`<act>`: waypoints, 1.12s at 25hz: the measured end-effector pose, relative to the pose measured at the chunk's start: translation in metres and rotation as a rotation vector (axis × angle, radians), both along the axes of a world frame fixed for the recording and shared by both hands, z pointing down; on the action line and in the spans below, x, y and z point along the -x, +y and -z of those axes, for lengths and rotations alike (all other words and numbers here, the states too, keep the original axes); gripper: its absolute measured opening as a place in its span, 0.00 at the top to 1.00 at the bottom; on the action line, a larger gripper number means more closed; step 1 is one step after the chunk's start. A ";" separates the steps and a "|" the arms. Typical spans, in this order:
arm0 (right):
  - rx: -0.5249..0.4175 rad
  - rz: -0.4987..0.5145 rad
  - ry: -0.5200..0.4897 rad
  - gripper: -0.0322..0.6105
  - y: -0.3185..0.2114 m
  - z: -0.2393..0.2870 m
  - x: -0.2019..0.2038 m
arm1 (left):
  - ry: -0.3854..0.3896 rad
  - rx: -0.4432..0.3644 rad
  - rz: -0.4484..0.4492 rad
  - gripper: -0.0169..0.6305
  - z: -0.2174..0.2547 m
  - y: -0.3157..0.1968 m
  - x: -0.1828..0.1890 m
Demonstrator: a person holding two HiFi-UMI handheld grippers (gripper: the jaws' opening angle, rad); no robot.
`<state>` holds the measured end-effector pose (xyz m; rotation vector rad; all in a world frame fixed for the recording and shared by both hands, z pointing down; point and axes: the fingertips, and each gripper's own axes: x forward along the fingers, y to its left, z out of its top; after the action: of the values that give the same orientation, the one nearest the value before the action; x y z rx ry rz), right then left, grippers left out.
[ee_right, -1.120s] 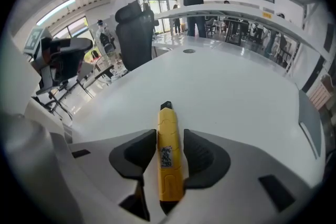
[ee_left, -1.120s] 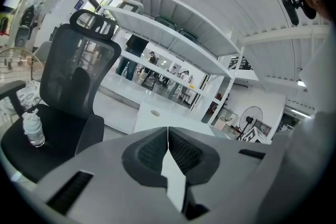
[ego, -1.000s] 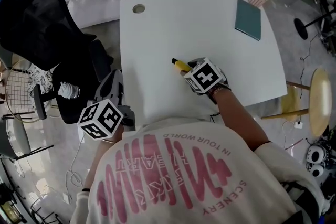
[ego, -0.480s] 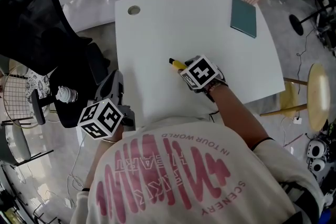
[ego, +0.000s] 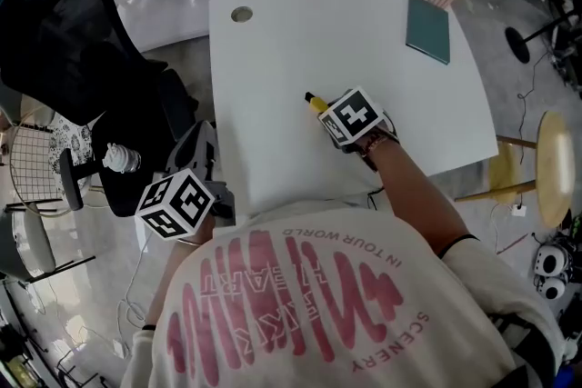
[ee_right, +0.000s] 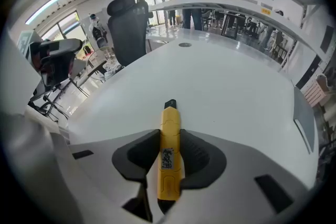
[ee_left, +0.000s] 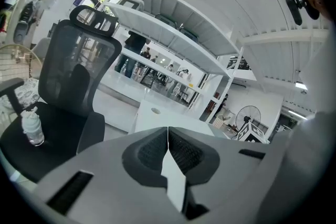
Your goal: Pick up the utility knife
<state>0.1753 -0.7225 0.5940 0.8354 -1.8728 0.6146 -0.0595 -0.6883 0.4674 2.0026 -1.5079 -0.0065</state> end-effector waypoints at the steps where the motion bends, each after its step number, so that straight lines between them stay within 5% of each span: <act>1: 0.002 -0.003 0.001 0.74 0.000 0.000 0.001 | -0.001 0.001 0.001 0.94 0.000 0.001 0.002; 17: -0.044 -0.199 -0.083 0.75 -0.006 0.018 -0.005 | 0.004 0.008 -0.037 0.94 0.001 0.002 0.003; 28: -0.219 -0.417 -0.202 0.75 0.001 0.058 -0.013 | 0.002 -0.037 -0.081 0.94 0.016 0.012 0.001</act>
<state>0.1884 -0.7215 0.5356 1.3720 -1.9852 0.7801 -0.0601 -0.6758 0.4515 2.0910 -1.4348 -0.0032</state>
